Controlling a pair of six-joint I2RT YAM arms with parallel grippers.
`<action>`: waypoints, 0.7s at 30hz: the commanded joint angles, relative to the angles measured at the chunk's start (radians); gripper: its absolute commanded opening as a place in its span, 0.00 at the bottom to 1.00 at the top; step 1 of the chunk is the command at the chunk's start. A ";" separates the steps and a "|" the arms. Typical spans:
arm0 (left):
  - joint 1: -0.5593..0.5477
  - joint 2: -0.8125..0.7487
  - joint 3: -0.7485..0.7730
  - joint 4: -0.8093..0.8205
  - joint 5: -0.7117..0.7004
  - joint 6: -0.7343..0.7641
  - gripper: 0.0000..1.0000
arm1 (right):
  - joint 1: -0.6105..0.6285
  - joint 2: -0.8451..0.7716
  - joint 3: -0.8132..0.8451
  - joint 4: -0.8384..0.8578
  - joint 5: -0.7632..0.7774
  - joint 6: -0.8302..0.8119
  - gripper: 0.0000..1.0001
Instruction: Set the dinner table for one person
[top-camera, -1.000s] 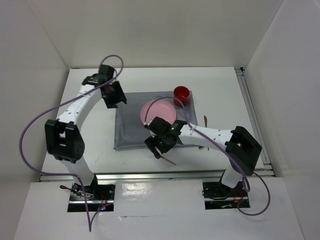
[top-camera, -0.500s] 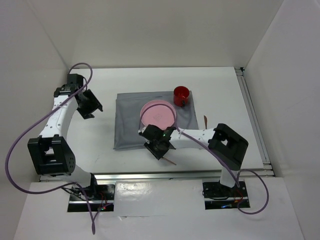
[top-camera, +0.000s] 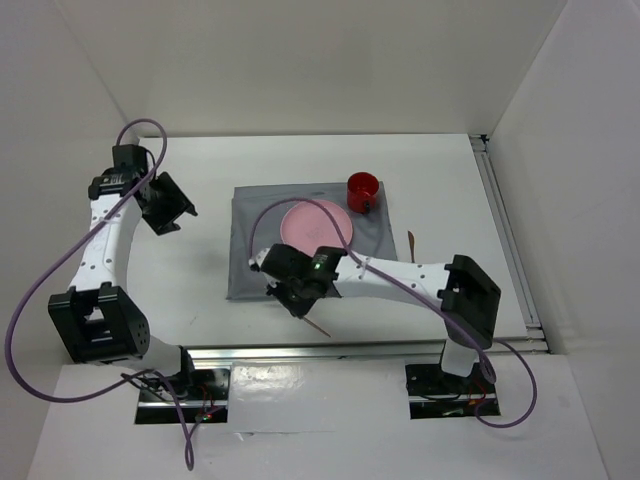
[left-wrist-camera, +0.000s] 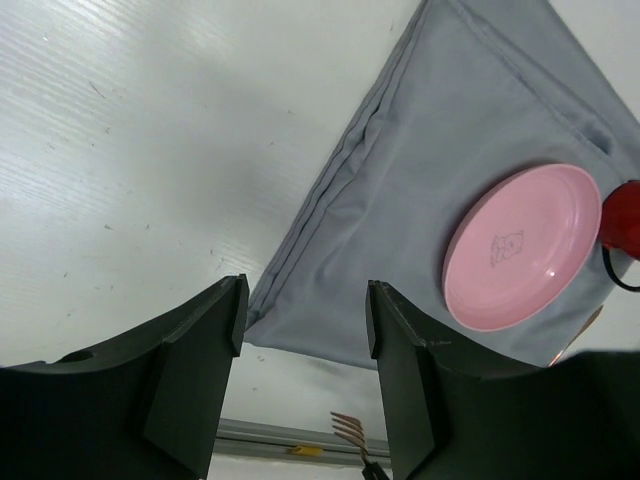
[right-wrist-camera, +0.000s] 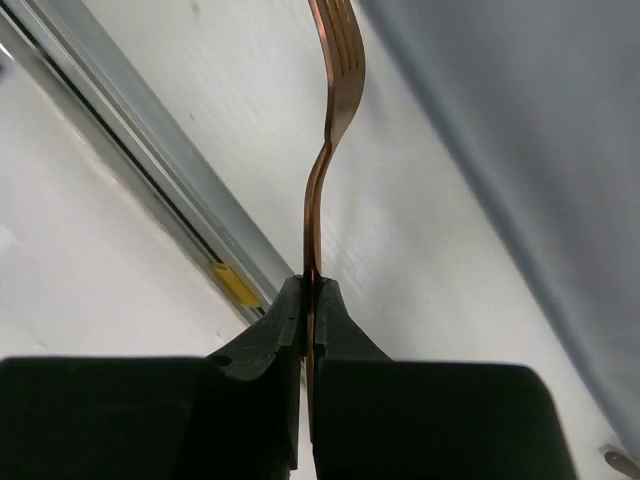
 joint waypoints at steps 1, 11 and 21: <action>0.009 -0.055 0.067 -0.011 0.033 0.015 0.67 | -0.060 -0.064 0.107 -0.022 -0.025 0.006 0.00; 0.038 -0.122 0.054 -0.014 0.033 -0.008 0.67 | -0.301 0.359 0.729 -0.063 -0.069 0.313 0.00; 0.038 -0.131 0.023 -0.023 0.075 0.021 0.67 | -0.391 0.608 0.853 0.029 -0.066 0.575 0.00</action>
